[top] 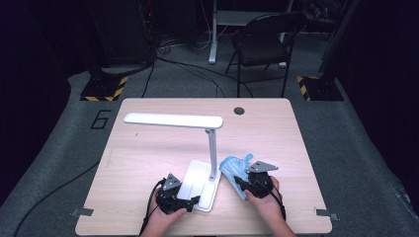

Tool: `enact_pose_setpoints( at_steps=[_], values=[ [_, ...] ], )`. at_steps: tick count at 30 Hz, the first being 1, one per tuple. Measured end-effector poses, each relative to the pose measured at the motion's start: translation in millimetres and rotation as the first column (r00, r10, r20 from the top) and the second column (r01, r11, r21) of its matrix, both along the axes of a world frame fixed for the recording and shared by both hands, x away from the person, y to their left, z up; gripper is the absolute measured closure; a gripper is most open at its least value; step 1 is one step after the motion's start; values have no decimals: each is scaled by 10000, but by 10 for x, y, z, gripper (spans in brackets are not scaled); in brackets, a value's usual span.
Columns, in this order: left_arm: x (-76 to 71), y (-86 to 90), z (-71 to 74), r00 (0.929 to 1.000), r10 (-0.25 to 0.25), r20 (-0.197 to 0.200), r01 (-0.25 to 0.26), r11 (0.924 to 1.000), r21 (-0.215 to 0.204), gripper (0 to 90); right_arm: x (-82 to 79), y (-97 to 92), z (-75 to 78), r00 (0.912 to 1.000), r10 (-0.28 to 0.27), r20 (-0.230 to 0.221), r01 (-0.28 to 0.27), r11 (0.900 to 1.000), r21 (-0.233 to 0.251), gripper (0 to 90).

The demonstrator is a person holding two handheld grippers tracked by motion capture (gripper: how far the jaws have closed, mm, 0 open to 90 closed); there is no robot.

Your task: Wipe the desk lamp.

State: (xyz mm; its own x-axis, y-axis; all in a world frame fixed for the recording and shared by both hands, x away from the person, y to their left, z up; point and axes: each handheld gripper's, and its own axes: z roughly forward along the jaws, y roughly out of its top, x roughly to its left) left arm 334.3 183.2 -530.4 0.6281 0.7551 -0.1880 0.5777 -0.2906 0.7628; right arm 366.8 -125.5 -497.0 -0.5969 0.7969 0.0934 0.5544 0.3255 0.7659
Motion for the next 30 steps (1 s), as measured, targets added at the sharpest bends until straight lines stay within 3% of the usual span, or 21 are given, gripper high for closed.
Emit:
enact_pose_setpoints(
  at_steps=[4,18,30],
  values=[
    [6,-19,-3,10000,-73,46,73,10000,40,60,32,70,26,9998,192,-10,-191,9994,291,654],
    [-9,-91,-2,10000,4,-14,-4,9999,168,22,19,342,63,9950,998,-4,-996,9939,469,657],
    [-17,-126,-2,9999,151,-30,-150,9995,278,0,43,446,12,9927,1175,-278,-1152,9907,730,658]
  ],
)
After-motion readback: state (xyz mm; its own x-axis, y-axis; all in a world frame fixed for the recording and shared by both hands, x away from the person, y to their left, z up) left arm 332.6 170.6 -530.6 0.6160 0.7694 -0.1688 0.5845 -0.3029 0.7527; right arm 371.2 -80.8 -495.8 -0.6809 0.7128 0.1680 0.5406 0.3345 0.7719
